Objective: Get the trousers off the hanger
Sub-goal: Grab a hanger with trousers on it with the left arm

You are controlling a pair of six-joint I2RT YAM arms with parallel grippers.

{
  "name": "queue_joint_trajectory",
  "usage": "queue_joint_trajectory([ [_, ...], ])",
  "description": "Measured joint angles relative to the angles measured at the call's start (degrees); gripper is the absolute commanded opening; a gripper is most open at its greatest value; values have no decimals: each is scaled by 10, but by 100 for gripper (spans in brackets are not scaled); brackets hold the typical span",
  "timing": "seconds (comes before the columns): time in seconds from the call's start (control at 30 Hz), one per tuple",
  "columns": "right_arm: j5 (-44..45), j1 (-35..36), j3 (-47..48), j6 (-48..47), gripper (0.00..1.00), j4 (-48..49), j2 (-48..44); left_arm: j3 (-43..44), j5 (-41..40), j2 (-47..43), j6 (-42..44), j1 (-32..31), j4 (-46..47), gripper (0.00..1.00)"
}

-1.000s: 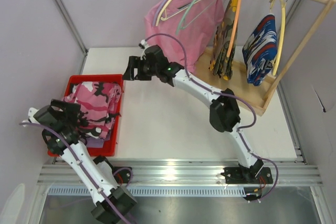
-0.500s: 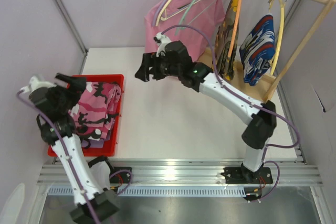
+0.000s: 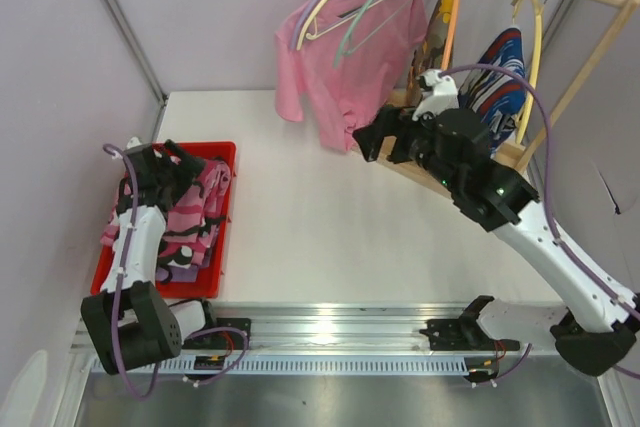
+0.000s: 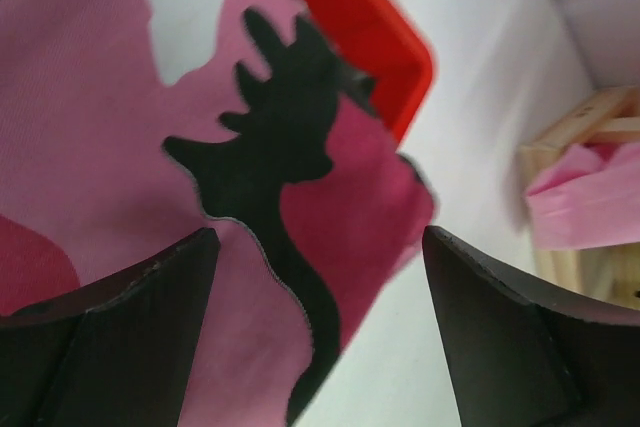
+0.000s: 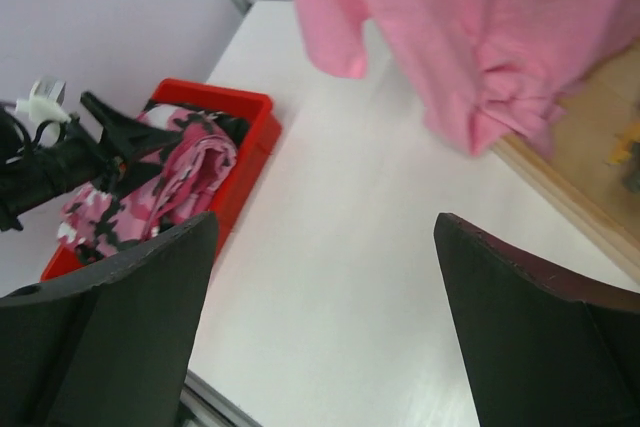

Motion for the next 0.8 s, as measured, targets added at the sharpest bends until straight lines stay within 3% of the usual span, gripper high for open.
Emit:
queue_joint_trajectory([
  [0.1, 30, -22, -9, 7, 99, -36, -34, -18, -5, 23, -3, 0, -1, 90],
  [0.23, 50, -48, -10, 16, 99, -88, -56, 5, 11, 18, 5, 0, -16, 98],
  [0.57, 132, -52, 2, -15, 99, -147, -130, 219, 134, -80, 66, -9, -28, 100],
  [0.8, 244, -53, 86, -37, 100, -202, -162, 280, 185, -106, 132, -156, -67, 99],
])
